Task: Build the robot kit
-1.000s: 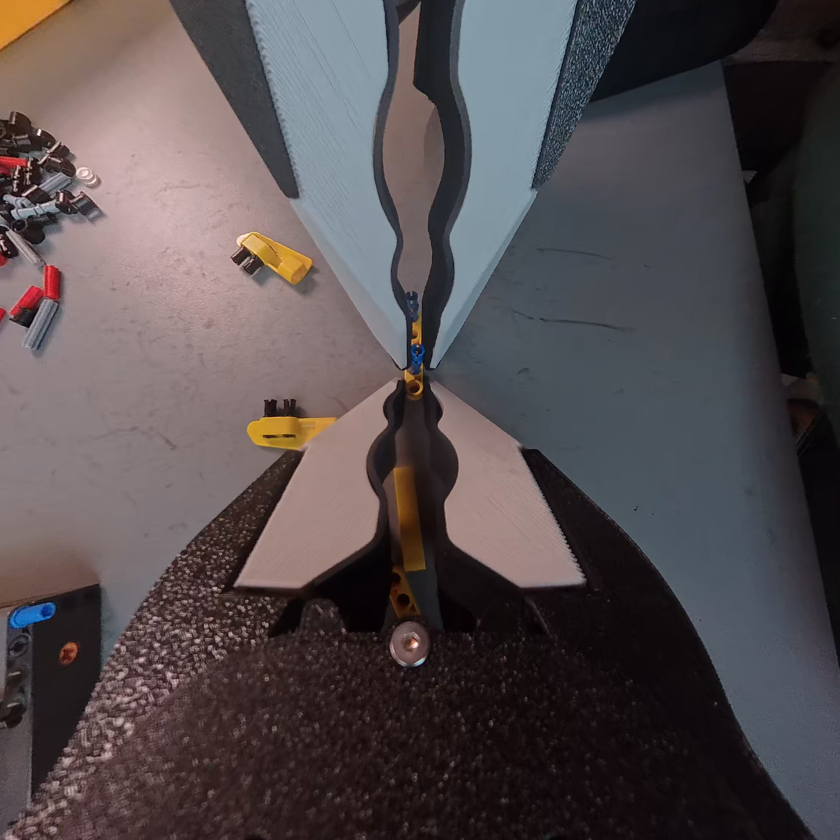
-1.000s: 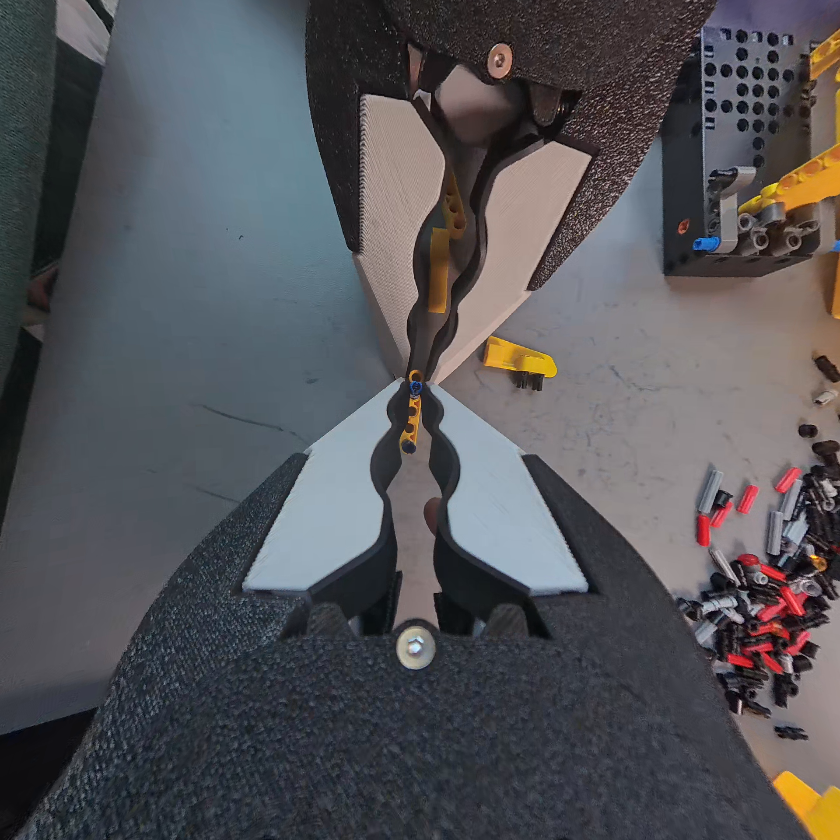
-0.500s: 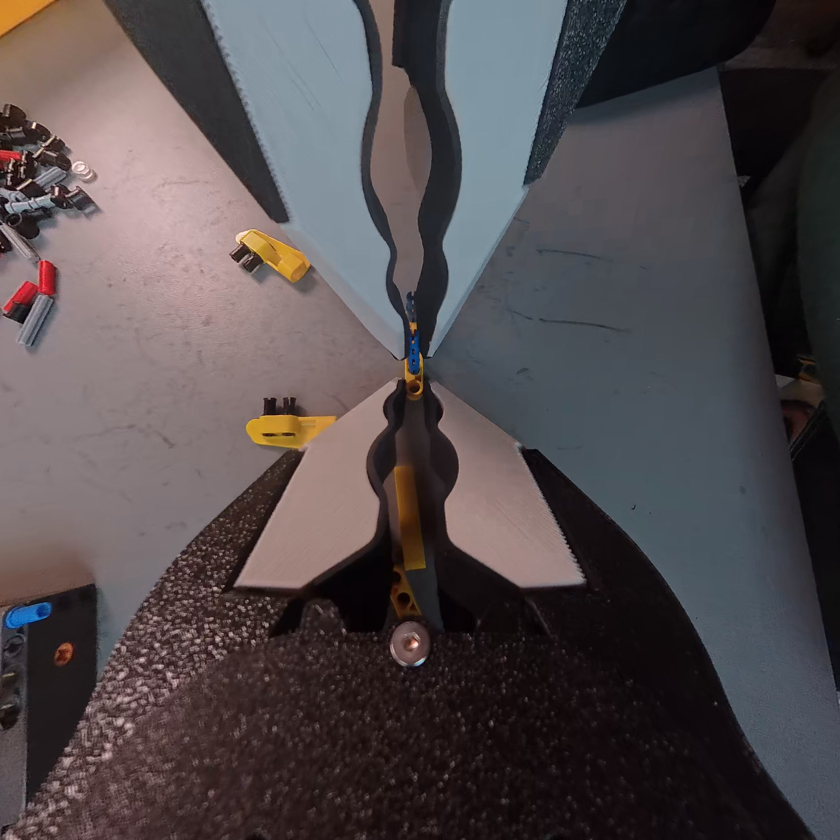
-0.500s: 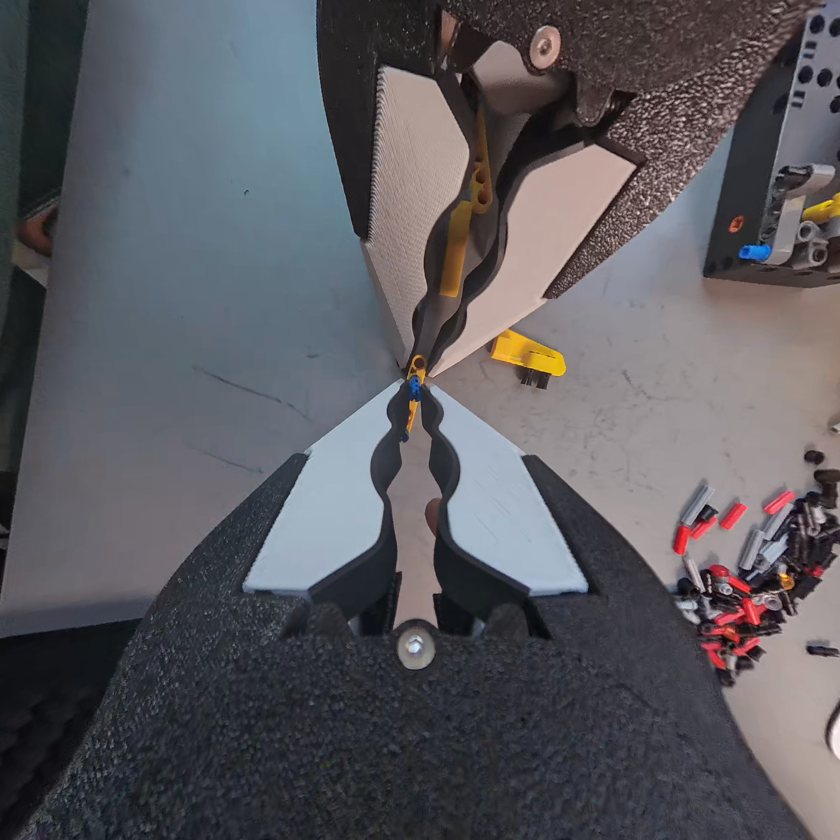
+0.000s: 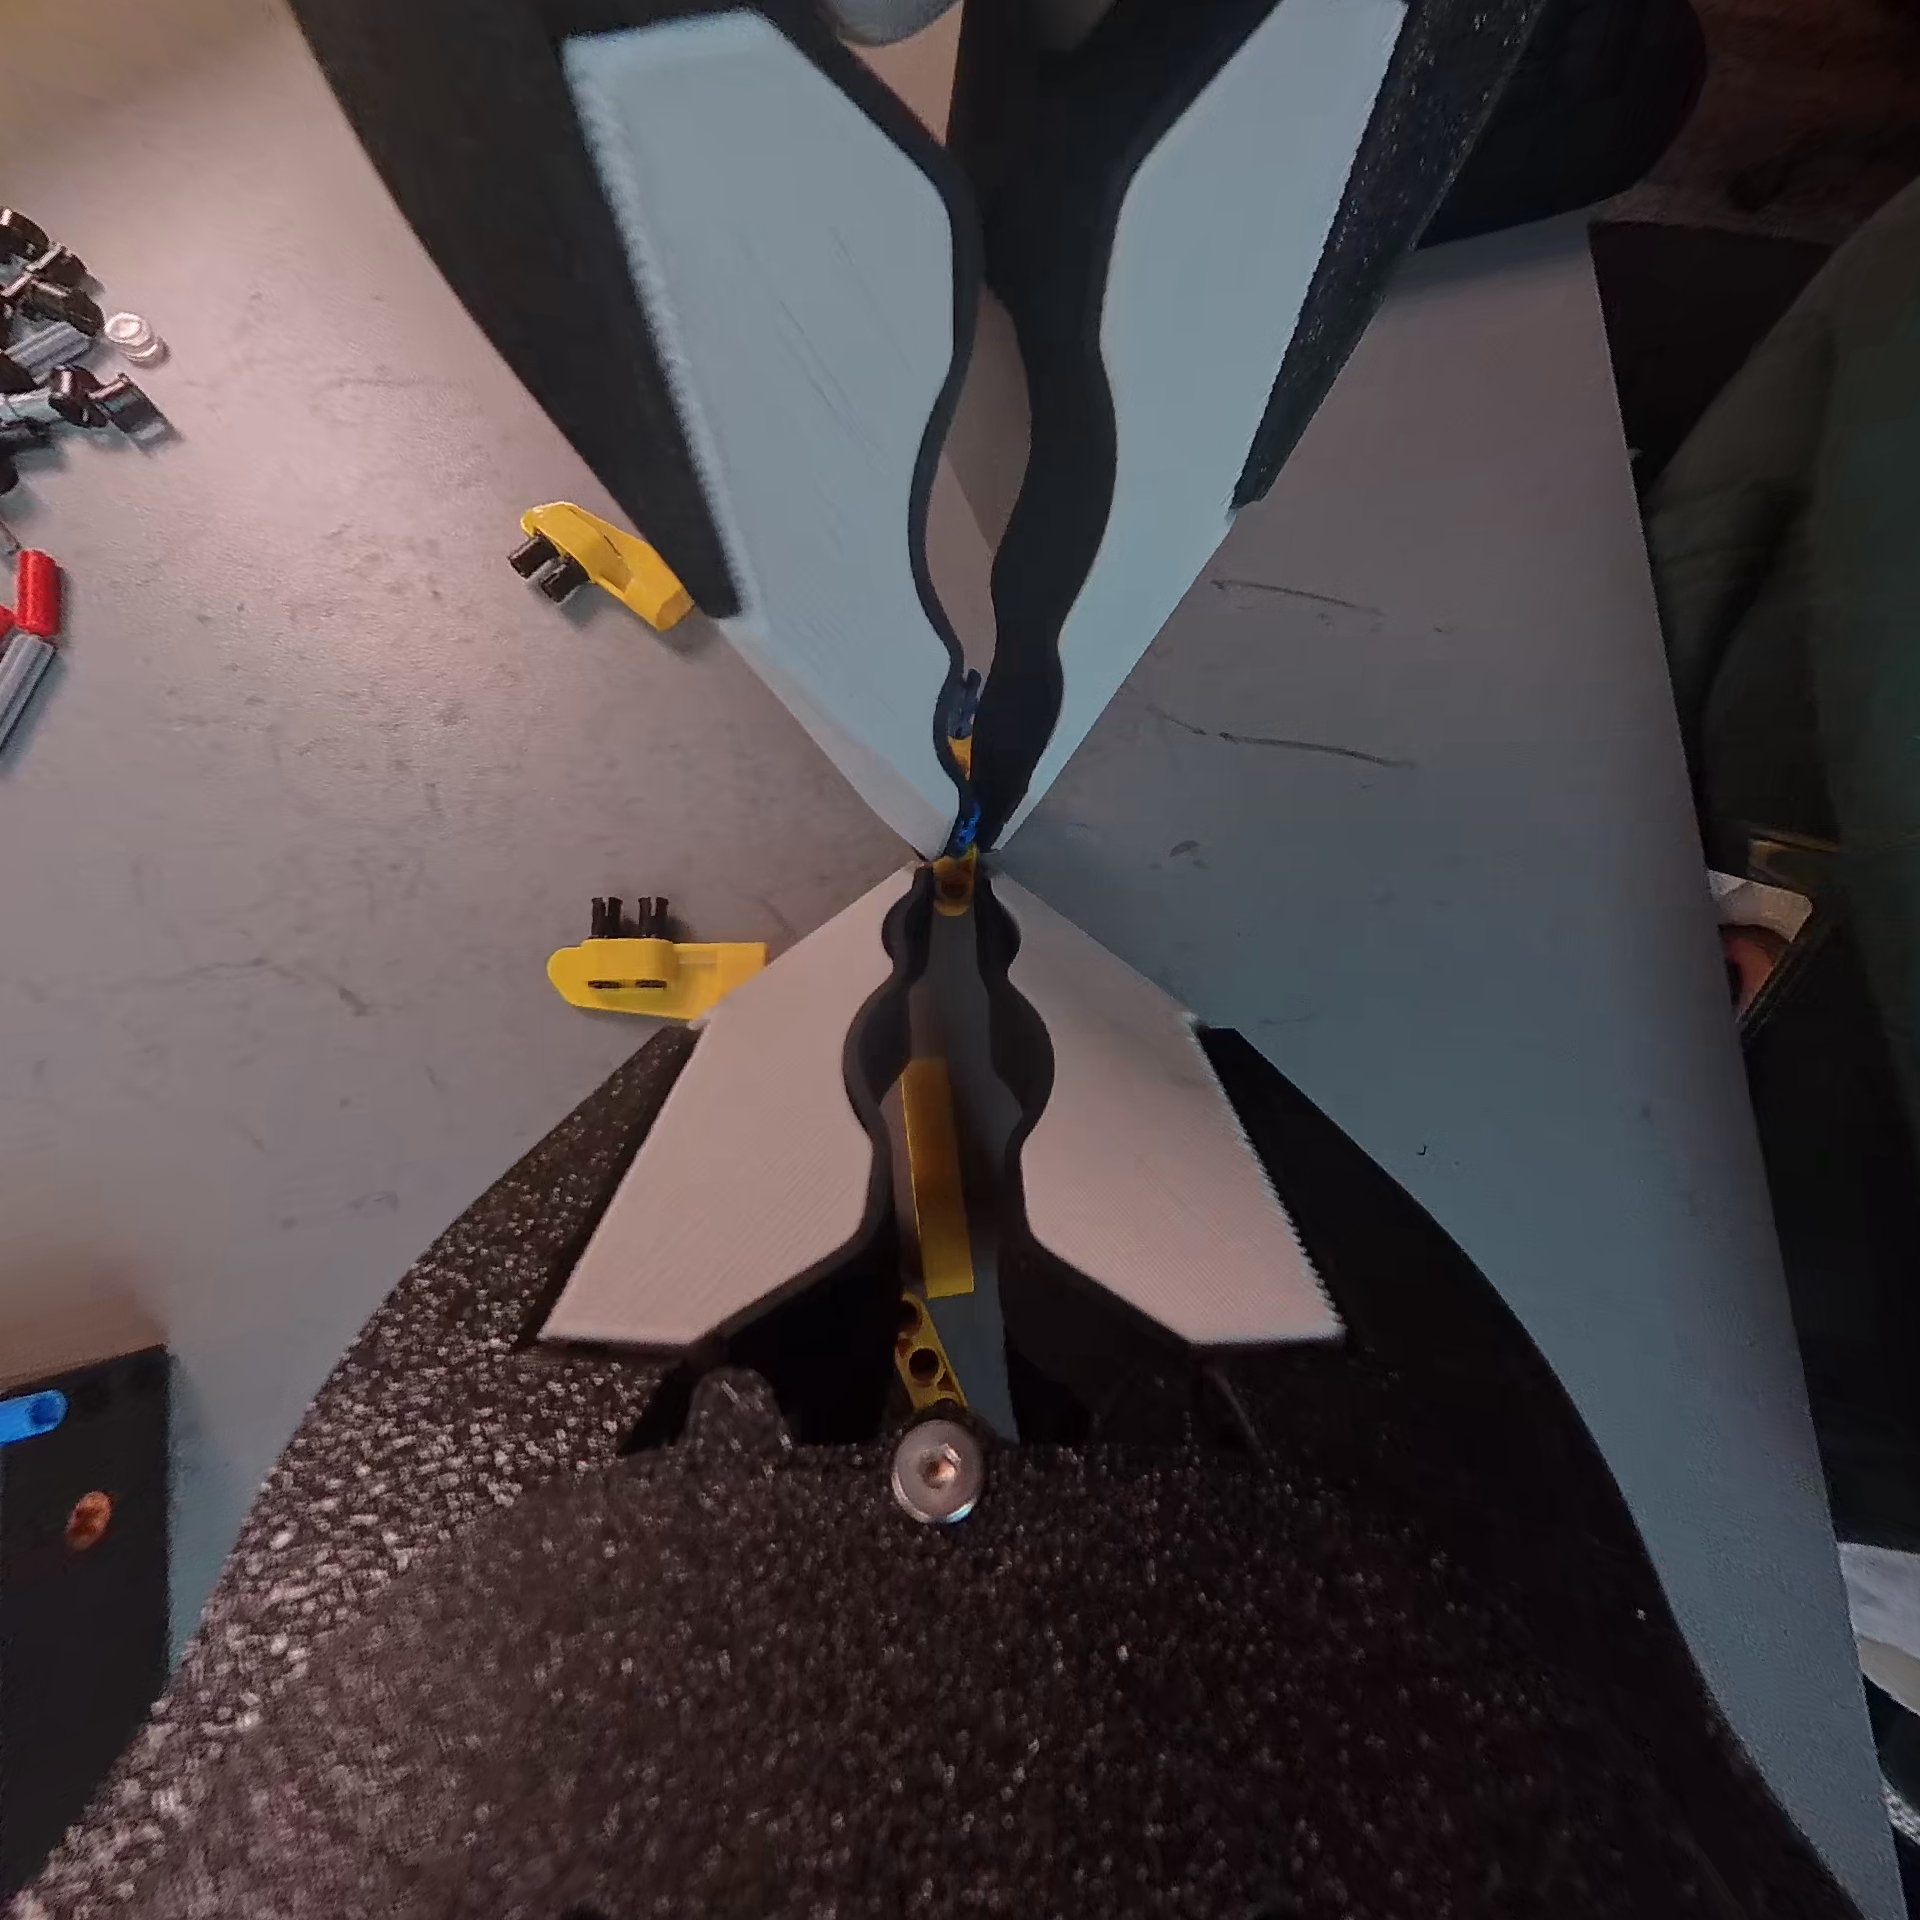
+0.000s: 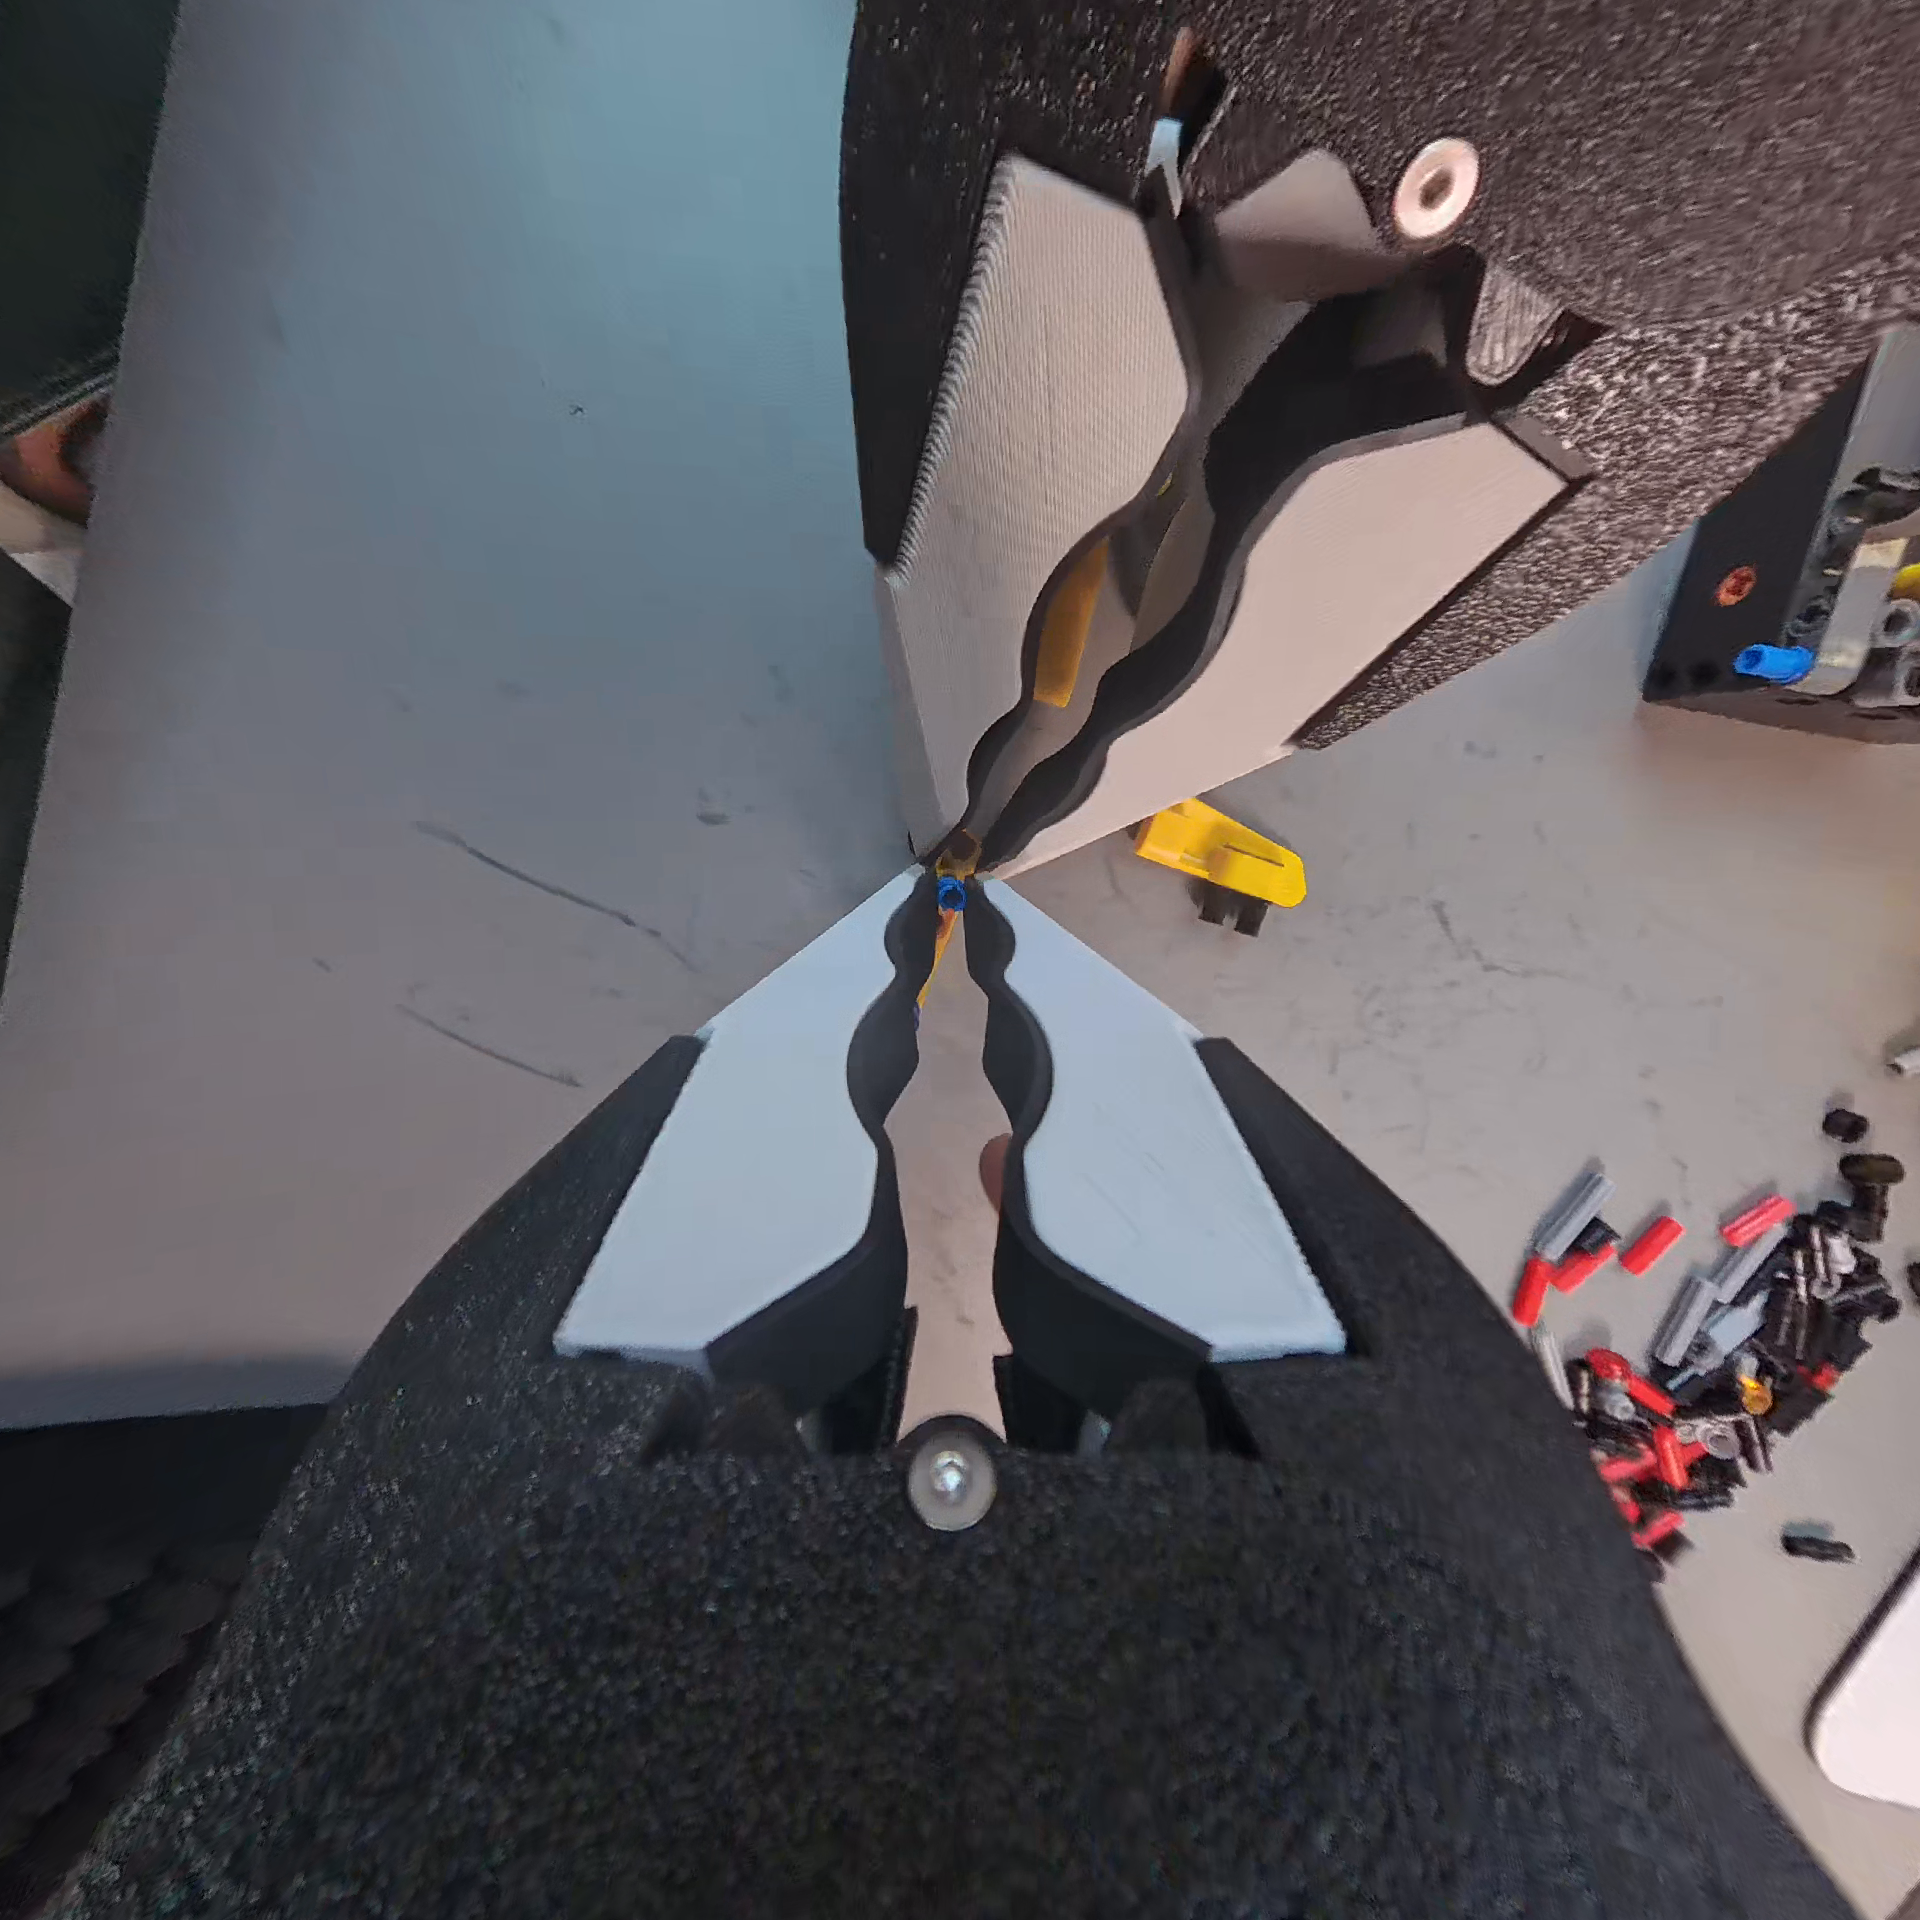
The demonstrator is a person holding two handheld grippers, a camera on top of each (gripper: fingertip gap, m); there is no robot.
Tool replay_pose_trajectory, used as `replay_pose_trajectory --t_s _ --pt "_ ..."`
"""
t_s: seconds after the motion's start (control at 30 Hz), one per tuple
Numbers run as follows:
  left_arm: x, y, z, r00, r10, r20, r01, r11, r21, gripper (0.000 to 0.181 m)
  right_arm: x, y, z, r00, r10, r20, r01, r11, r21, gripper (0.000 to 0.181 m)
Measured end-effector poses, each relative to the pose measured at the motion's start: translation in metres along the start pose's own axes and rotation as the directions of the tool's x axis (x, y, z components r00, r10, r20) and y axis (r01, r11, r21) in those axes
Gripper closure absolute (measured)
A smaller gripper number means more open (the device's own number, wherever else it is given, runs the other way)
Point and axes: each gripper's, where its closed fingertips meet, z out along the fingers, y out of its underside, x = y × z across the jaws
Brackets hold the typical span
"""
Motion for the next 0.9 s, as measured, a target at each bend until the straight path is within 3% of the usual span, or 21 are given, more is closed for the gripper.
replay_pose_trajectory --t_s 0.1,0.13,0.3,0.37,0.47,0.57,0.63,0.73,0.8,0.9 --pt "0.0 0.0 0.0 1.0 0.014 0.012 -0.014 1.0 0.0 0.175 0.002 0.0 -0.003 0.994 0.035 -0.1 -0.027 0.996 0.08 0.175" --pt "0.0 0.0 0.0 1.0 0.015 0.015 -0.015 1.0 0.0 0.175 0.003 -0.001 -0.008 0.99 0.065 -0.126 -0.049 0.991 0.127 0.166" --pt "-0.009 -0.007 -0.008 0.996 0.04 0.083 -0.044 0.998 0.05 0.175 0.007 0.006 -0.042 0.921 0.291 -0.258 -0.196 0.92 0.338 0.155" --pt "-0.018 -0.014 -0.016 0.983 0.087 0.16 -0.102 0.991 0.087 0.175 0.011 0.016 -0.05 0.856 0.454 -0.248 -0.311 0.835 0.455 0.154" --pt "-0.03 -0.03 -0.031 0.941 0.145 0.306 -0.194 0.971 0.139 0.175 0.025 0.031 -0.065 0.685 0.723 -0.095 -0.495 0.556 0.668 0.155" --pt "-0.042 -0.043 -0.046 0.837 0.239 0.493 -0.342 0.931 0.128 0.175 0.034 0.024 -0.081 0.56 0.808 0.184 -0.587 0.23 0.777 0.151" --pt "-0.047 -0.052 -0.056 0.735 0.303 0.607 -0.438 0.895 0.084 0.175 0.039 0.016 -0.087 0.536 0.79 0.297 -0.604 0.112 0.789 0.145" --pt "-0.049 -0.061 -0.067 0.555 0.41 0.723 -0.563 0.826 -0.036 0.175 0.044 -0.002 -0.093 0.567 0.739 0.364 -0.591 0.057 0.805 0.135" --pt "-0.047 -0.065 -0.071 0.464 0.459 0.758 -0.611 0.785 -0.102 0.175 0.051 -0.007 -0.096 0.575 0.724 0.382 -0.584 0.035 0.811 0.138" --pt "-0.044 -0.07 -0.074 0.394 0.485 0.781 -0.643 0.753 -0.144 0.176 0.05 -0.011 -0.092 0.63 0.701 0.335 -0.561 0.112 0.82 0.156"
